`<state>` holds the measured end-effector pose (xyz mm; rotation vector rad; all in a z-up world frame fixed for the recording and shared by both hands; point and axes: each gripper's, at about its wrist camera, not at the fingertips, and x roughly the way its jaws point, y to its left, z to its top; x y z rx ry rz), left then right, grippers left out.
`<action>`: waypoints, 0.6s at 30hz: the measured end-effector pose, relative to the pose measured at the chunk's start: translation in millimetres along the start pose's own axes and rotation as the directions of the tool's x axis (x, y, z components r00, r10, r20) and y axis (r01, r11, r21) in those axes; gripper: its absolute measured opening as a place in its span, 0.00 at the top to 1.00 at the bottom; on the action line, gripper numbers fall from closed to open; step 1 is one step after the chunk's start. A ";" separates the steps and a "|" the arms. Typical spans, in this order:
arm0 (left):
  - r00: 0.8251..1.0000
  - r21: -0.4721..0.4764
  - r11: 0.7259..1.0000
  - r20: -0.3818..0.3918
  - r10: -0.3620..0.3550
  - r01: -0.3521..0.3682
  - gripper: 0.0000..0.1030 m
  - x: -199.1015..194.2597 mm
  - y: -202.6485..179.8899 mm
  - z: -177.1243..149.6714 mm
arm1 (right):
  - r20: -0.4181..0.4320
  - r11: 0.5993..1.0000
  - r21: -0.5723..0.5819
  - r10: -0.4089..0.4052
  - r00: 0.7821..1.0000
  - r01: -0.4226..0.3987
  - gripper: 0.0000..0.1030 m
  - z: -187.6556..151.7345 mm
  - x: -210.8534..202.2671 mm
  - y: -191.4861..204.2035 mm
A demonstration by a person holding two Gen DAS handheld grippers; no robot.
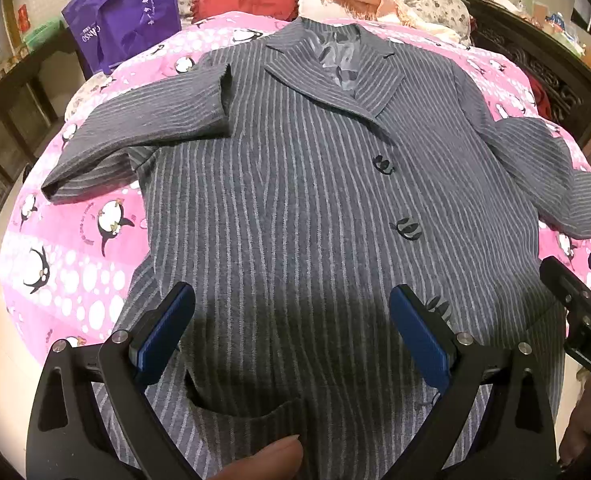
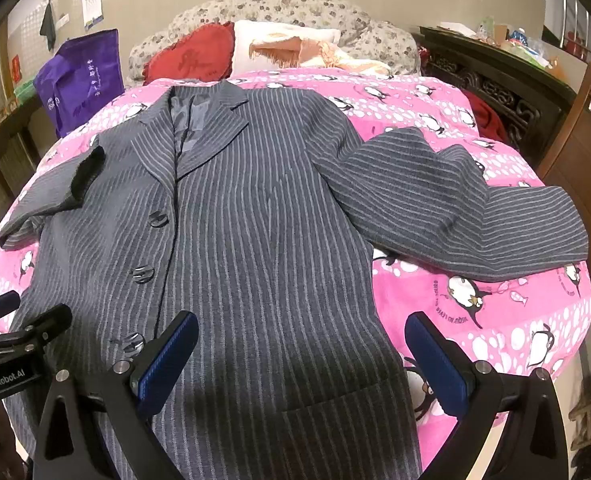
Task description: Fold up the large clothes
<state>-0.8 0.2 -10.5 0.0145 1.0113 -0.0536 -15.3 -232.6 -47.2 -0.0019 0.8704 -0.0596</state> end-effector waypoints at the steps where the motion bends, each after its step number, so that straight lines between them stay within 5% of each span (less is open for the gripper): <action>1: 1.000 0.000 1.000 -0.003 0.000 0.000 0.05 1.2 0.1 -0.1 | -0.003 1.000 0.001 0.000 1.000 0.000 0.00 -1.0 3.3 -0.4; 18: 0.999 -0.019 1.000 -0.044 0.007 -0.008 0.05 17.9 6.2 -2.8 | -0.038 1.000 -0.011 0.012 0.999 -0.012 0.00 0.2 18.8 6.8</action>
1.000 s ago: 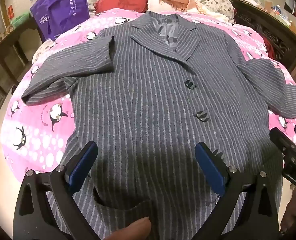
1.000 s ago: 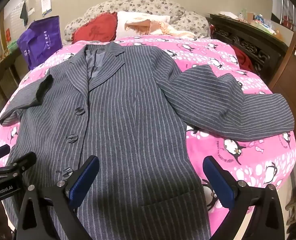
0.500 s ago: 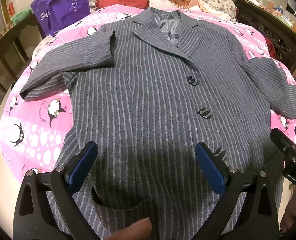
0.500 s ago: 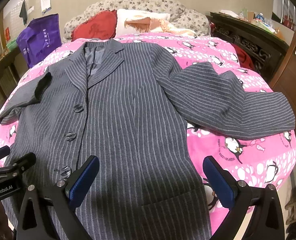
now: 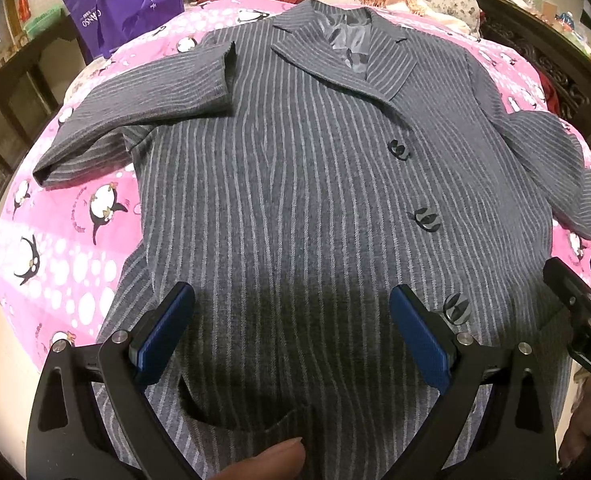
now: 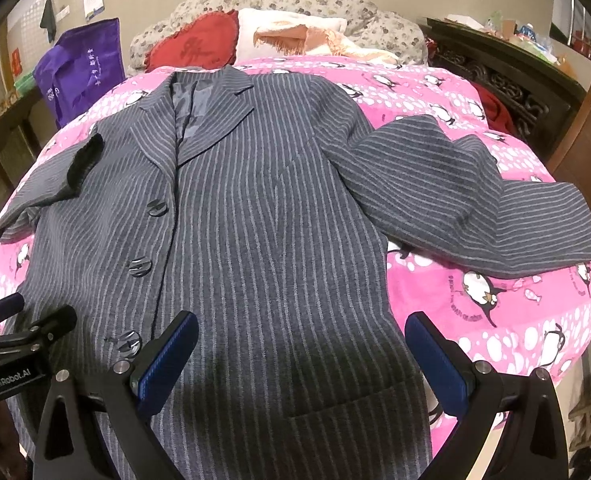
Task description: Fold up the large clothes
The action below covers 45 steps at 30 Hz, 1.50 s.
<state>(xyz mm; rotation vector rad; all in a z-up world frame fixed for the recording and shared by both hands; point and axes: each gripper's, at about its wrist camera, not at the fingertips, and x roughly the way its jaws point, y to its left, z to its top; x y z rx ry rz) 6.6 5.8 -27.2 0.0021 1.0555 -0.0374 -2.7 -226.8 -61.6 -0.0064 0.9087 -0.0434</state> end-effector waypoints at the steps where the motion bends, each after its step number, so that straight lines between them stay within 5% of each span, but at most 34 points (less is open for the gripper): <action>1: 1.000 0.001 1.000 0.000 0.001 -0.001 0.05 0.0 0.0 -0.4 | 0.002 1.000 0.000 0.003 1.000 -0.003 0.00 0.0 -0.3 0.3; 45: 1.000 0.003 1.000 -0.009 -0.005 0.005 0.05 1.7 -5.1 -2.8 | 0.000 1.000 0.000 0.012 1.000 -0.012 0.00 -0.3 -2.1 0.3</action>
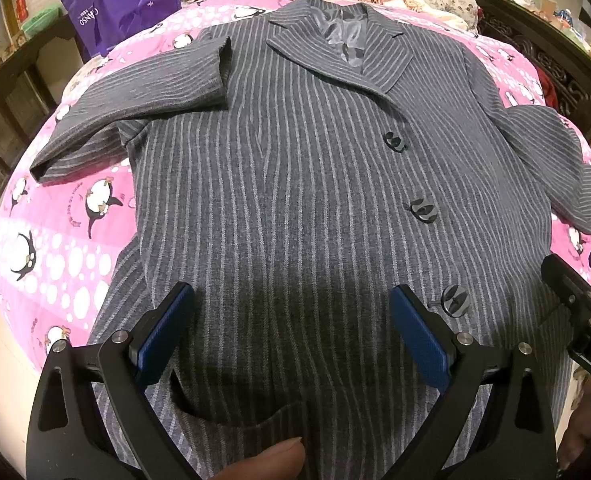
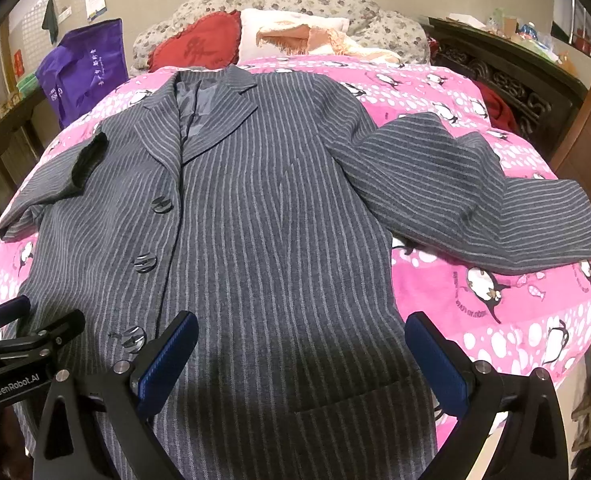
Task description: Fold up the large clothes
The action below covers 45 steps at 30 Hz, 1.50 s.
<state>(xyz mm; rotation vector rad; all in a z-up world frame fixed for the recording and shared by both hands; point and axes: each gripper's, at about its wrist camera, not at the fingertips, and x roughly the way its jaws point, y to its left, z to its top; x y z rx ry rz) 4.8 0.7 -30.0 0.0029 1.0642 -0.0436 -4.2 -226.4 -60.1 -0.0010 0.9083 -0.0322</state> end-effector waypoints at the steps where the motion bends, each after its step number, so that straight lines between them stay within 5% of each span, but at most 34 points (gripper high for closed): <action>1: 1.000 0.001 1.000 0.000 0.000 0.000 0.05 0.0 0.0 0.0 | 0.001 1.000 -0.001 0.000 1.000 0.000 0.00 0.5 -0.3 0.7; 7: 1.000 0.027 1.000 0.018 0.008 -0.009 0.05 3.4 -3.3 12.3 | 0.010 1.000 -0.010 -0.008 1.000 0.008 0.00 7.9 3.8 2.1; 17: 0.995 -0.001 0.997 0.059 0.077 -0.077 0.05 54.5 10.7 88.8 | 0.079 1.000 -0.010 0.028 0.996 -0.027 0.00 44.3 41.9 2.3; 20: 0.996 -0.004 0.996 0.019 0.085 -0.085 0.02 77.9 12.9 85.4 | 0.044 0.998 -0.032 0.049 0.998 -0.048 0.00 53.2 66.9 7.1; 24: 0.996 -0.073 0.997 0.086 0.022 -0.016 0.00 78.0 28.4 71.1 | -0.013 0.998 -0.023 0.059 0.998 -0.060 0.00 52.5 95.0 3.5; 27: 0.992 -0.073 0.997 0.126 0.021 -0.012 0.00 76.5 30.0 63.9 | -0.009 0.991 0.036 0.131 0.991 -0.130 0.00 50.8 99.4 -9.6; 45: 0.989 -0.067 0.997 0.143 0.034 -0.025 0.00 71.9 23.1 58.4 | -0.014 0.989 0.000 0.151 0.988 -0.151 0.00 48.5 98.1 -7.3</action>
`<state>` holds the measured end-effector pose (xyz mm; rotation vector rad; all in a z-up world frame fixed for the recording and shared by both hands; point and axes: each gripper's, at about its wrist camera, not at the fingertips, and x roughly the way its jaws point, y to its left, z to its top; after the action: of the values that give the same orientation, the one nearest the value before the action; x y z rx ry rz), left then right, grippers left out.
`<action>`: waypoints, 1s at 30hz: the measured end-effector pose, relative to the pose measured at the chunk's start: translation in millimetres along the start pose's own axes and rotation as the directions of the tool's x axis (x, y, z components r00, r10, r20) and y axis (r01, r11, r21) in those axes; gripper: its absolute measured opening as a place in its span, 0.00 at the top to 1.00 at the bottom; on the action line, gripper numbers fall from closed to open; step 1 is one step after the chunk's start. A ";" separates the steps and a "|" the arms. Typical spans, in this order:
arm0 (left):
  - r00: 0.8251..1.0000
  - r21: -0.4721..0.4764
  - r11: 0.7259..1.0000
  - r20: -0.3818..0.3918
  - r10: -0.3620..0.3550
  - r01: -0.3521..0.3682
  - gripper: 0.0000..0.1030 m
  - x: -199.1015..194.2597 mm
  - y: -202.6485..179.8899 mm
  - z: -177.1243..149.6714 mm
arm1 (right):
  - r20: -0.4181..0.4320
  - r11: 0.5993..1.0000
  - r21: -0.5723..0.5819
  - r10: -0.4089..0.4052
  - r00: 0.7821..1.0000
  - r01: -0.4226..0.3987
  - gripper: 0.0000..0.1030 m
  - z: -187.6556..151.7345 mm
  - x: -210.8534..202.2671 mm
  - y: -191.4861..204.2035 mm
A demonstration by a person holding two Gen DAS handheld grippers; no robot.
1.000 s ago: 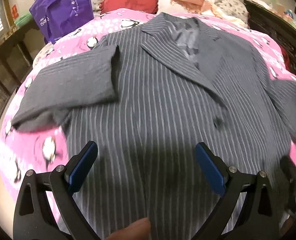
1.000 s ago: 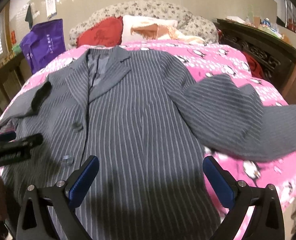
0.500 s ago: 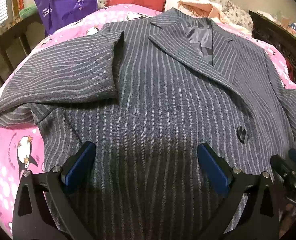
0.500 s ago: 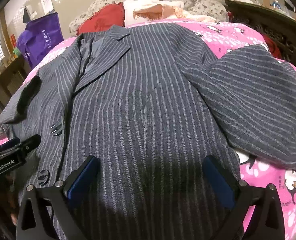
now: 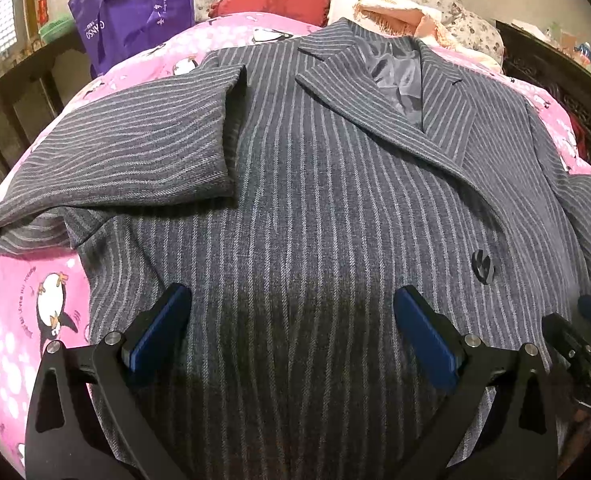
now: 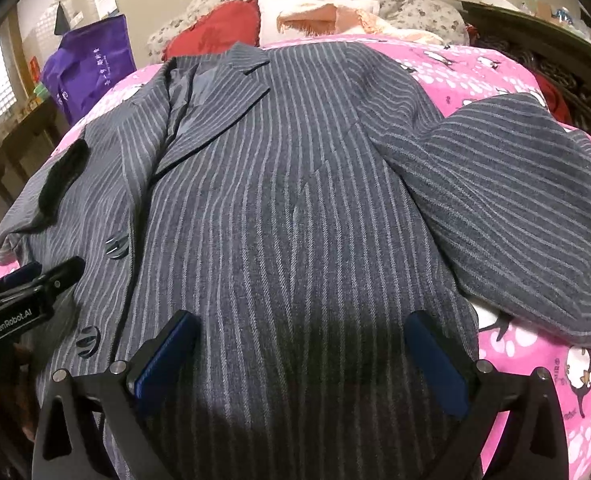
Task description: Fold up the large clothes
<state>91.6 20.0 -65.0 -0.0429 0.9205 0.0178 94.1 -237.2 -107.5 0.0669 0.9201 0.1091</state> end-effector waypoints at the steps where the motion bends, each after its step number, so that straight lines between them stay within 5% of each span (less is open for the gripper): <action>1: 1.000 -0.001 1.000 -0.002 -0.002 0.002 0.00 0.4 0.3 0.1 | 0.010 1.000 0.000 0.000 1.000 0.000 0.00 -1.3 -0.1 0.0; 10: 0.997 0.008 0.998 -0.041 -0.066 0.066 0.01 -15.2 6.5 0.9 | 0.025 1.000 0.016 0.008 1.000 -0.008 0.00 -0.5 0.1 -0.9; 12: 0.995 0.051 0.993 0.002 -0.104 0.103 0.01 -38.9 12.6 1.6 | 0.026 1.000 0.017 0.010 1.000 -0.011 0.00 -1.2 -0.9 -1.3; 16: 0.983 0.176 0.984 0.186 0.002 -0.035 0.01 -80.8 47.7 18.7 | 0.028 1.000 0.015 0.006 1.000 -0.007 0.00 -2.1 -2.0 -0.6; 18: 0.976 0.230 0.972 0.217 -0.001 -0.050 0.01 -81.7 66.4 34.2 | 0.028 1.000 0.015 0.006 1.000 -0.007 0.00 -2.3 -2.1 -0.3; 20: 0.981 0.311 0.950 0.188 -0.043 -0.018 0.01 -70.9 76.7 50.1 | 0.028 1.000 0.016 0.010 1.000 -0.010 0.00 -2.0 -1.9 -0.5; 23: 0.990 0.465 0.881 0.057 -0.129 0.088 0.01 -42.3 66.8 59.1 | 0.028 1.000 0.017 0.012 1.000 -0.013 0.00 -2.0 -1.6 -0.6; 25: 0.997 0.538 0.842 0.022 -0.074 0.050 0.02 -18.7 56.1 59.0 | 0.029 1.000 0.019 0.014 0.999 -0.014 0.00 -2.5 -1.9 -1.1; 27: 0.998 0.589 0.806 0.025 0.058 -0.062 0.08 10.3 48.0 60.2 | 0.028 1.000 0.019 0.014 0.999 -0.015 0.00 -2.5 -2.0 -1.3; 30: 0.992 0.611 0.783 0.023 0.125 -0.113 0.08 27.9 46.9 62.2 | 0.028 1.000 0.019 0.018 0.999 -0.018 0.00 -2.5 -2.0 -1.6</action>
<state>156.4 69.5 -51.0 0.6279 0.9103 -0.1670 91.0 -238.9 -107.6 0.0940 0.8933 0.1159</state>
